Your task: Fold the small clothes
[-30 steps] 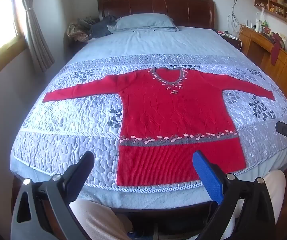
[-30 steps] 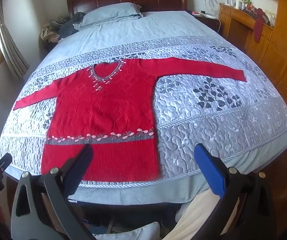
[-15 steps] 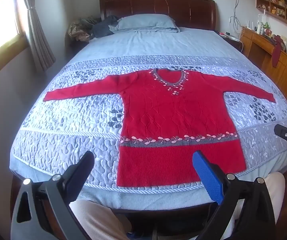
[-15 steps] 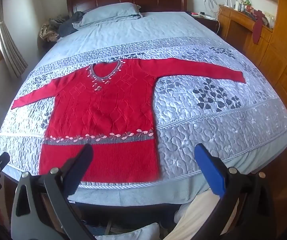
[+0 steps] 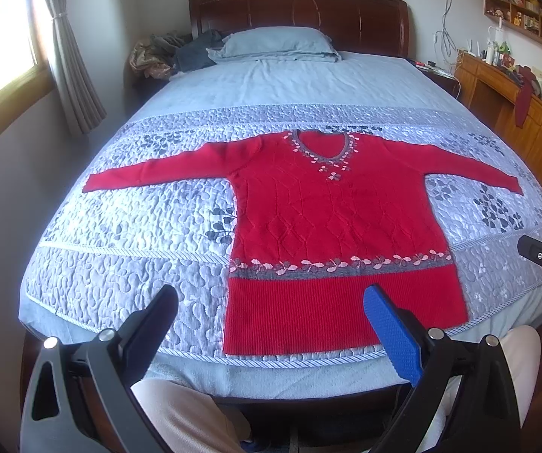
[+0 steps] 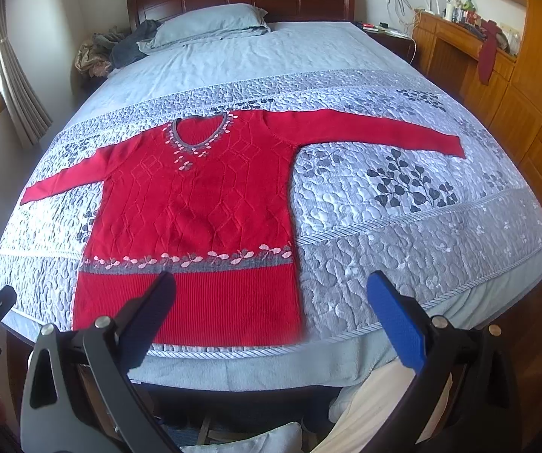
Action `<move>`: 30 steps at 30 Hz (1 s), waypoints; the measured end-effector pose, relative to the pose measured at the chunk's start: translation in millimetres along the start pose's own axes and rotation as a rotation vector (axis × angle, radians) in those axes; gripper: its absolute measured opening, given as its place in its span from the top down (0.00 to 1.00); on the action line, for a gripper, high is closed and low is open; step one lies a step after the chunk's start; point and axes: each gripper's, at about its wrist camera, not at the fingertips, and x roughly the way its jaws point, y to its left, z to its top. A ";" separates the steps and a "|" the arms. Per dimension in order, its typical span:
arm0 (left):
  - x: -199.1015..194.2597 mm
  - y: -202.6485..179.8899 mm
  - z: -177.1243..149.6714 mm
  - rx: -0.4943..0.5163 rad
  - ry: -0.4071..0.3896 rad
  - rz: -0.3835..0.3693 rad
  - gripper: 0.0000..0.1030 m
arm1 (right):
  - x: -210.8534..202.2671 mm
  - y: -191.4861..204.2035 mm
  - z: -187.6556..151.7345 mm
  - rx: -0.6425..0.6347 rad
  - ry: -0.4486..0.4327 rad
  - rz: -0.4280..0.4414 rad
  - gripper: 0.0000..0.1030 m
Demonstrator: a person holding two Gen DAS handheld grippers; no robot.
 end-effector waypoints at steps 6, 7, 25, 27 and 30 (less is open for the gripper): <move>3.2 1.6 1.2 -0.006 0.004 0.006 0.04 | 1.7 0.5 0.4 -0.011 -0.003 -0.009 0.03; 3.4 1.4 1.1 -0.006 0.004 0.008 0.04 | 1.9 0.9 0.5 -0.012 -0.003 -0.010 0.03; 6.4 2.8 0.3 -0.005 0.006 0.011 0.04 | 6.7 0.3 -0.9 -0.006 0.003 -0.010 0.03; 6.5 2.8 0.4 -0.005 0.006 0.011 0.04 | 6.5 0.4 -0.8 -0.006 0.002 -0.012 0.03; 6.9 3.0 0.1 -0.006 0.004 0.012 0.04 | 5.9 0.6 -0.3 -0.007 -0.002 -0.012 0.03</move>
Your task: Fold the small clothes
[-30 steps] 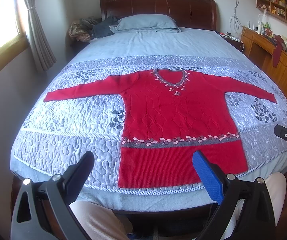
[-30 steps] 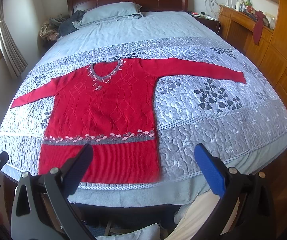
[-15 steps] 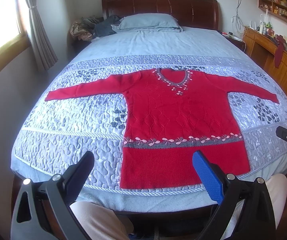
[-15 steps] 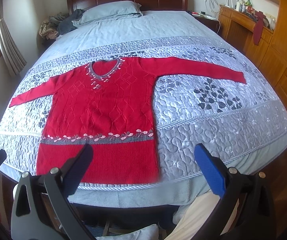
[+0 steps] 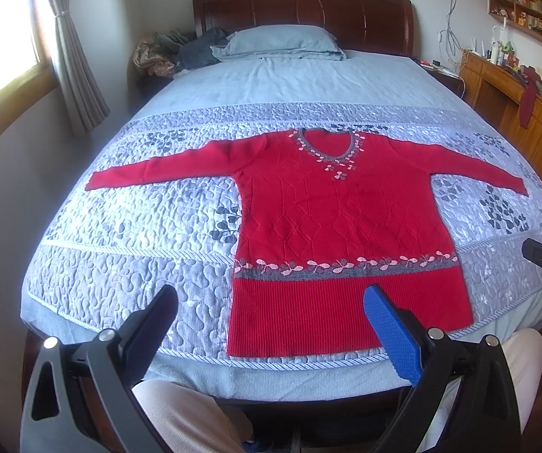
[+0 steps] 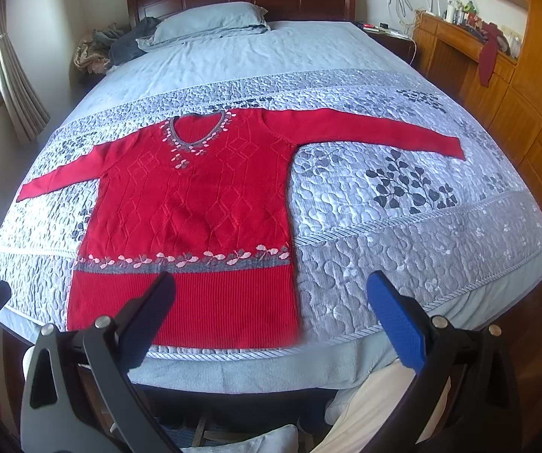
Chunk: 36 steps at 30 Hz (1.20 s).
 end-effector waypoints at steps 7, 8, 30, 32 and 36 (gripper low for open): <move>-0.6 2.1 0.9 0.000 -0.005 0.003 0.04 | -1.6 -0.7 0.8 -0.003 -0.007 -0.005 0.03; -0.6 2.1 1.0 0.000 -0.005 0.004 0.04 | -1.7 -0.4 0.7 -0.002 -0.007 -0.005 0.03; -0.5 3.7 2.5 -0.002 -0.004 0.008 0.04 | 5.0 1.9 3.1 -0.012 0.006 -0.013 0.03; 0.1 4.2 2.6 -0.001 -0.002 0.009 0.04 | 6.0 2.1 3.8 -0.014 0.007 -0.014 0.03; 6.7 4.7 5.2 -0.001 0.008 0.011 0.04 | 10.1 1.7 4.7 -0.009 0.010 -0.009 0.03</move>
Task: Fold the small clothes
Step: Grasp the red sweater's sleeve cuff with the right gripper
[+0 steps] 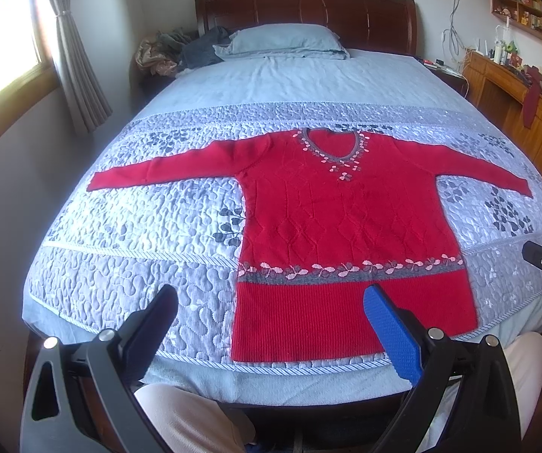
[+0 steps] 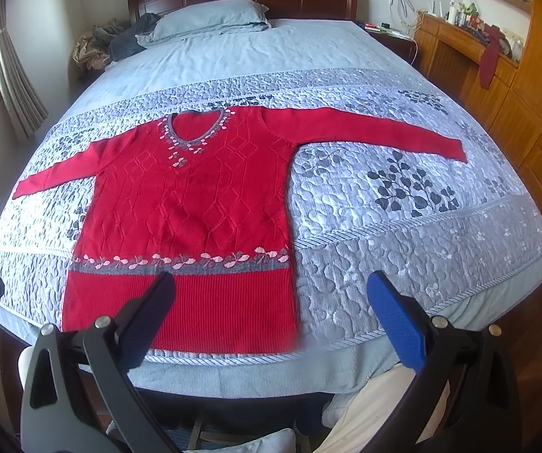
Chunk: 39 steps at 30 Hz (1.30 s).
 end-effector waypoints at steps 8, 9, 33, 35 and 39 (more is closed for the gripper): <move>42.0 -13.8 7.0 0.012 0.079 0.018 0.04 | 55.2 -29.8 9.6 -0.011 0.126 -0.089 0.03; 50.2 -18.4 10.5 0.019 0.091 0.022 0.04 | 68.8 -43.4 12.8 -0.008 0.151 -0.114 0.03; 227.3 -171.7 157.7 0.015 0.112 0.011 0.04 | 295.9 -459.6 194.7 0.514 0.262 -0.105 0.03; 238.5 -173.8 157.2 0.018 0.126 0.018 0.04 | 304.1 -463.3 196.4 0.512 0.267 -0.091 0.03; 249.7 -174.8 153.0 0.032 0.137 0.040 0.04 | 314.8 -468.6 195.4 0.527 0.267 -0.076 0.16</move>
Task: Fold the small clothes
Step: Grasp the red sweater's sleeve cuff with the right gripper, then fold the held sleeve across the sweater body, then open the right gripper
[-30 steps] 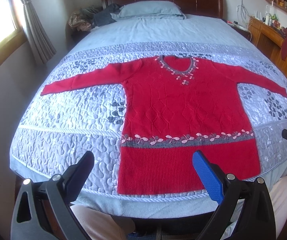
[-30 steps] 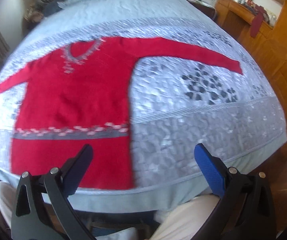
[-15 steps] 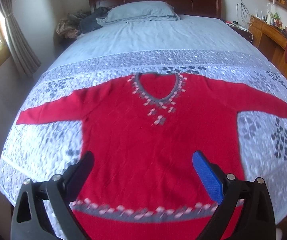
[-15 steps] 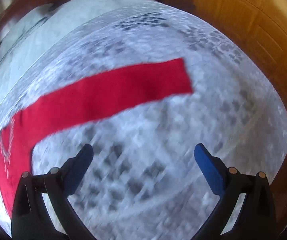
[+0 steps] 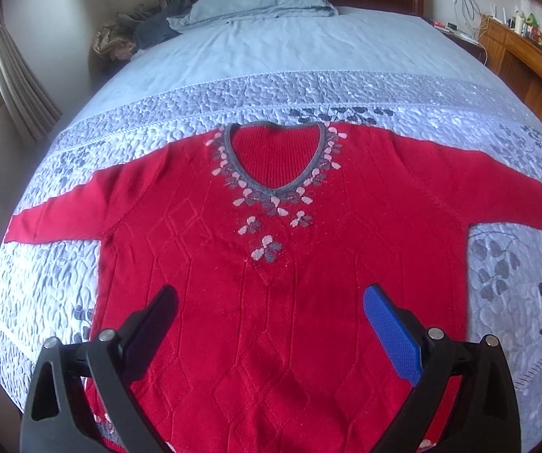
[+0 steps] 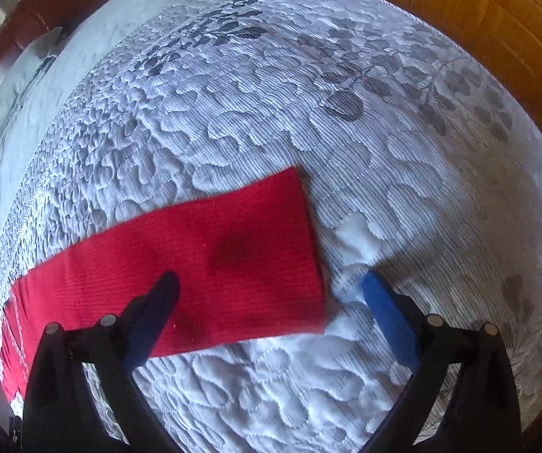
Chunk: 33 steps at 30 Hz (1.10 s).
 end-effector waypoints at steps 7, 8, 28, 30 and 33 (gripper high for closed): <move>5.8 11.2 -3.0 0.001 0.007 0.017 0.04 | -5.8 1.5 3.6 -0.027 -0.006 0.020 0.94; 6.3 13.7 -2.7 0.000 0.005 0.019 0.04 | -7.9 4.9 2.7 -0.037 -0.006 0.025 0.94; 71.3 122.8 -17.2 -0.106 0.080 0.064 0.04 | -102.0 187.2 -27.7 -0.280 -0.156 0.106 0.96; 79.4 131.7 -16.7 -0.113 0.091 0.070 0.04 | -103.9 222.4 -40.5 -0.330 -0.157 0.123 0.96; 91.5 144.2 -12.4 -0.123 0.100 0.070 0.04 | -99.7 269.8 -60.7 -0.390 -0.139 0.155 0.96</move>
